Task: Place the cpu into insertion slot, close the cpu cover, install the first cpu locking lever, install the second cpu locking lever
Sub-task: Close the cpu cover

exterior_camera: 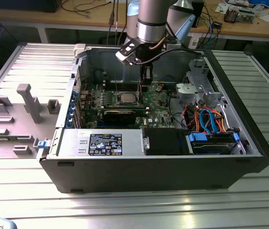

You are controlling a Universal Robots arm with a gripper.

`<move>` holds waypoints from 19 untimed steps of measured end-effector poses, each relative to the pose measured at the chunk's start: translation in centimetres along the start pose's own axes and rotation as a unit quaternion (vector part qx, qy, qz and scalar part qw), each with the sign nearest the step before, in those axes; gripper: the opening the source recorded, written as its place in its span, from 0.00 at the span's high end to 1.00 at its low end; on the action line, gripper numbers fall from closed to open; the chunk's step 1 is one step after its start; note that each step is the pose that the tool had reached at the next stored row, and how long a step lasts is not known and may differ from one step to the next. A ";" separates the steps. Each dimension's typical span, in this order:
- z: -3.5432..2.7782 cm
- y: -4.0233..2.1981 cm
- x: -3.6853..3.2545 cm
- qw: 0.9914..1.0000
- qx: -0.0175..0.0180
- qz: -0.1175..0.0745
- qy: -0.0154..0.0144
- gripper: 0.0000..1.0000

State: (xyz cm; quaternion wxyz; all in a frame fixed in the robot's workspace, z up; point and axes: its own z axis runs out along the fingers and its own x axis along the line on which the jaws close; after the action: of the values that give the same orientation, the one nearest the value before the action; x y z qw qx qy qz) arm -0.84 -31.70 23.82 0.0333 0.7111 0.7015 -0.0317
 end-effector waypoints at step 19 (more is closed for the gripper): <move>0.01 -0.58 -0.01 1.000 0.000 0.000 0.000 0.89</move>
State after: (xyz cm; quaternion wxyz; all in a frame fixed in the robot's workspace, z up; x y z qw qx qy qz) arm -1.42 -31.70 23.81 0.0333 0.7111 0.7015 -0.0317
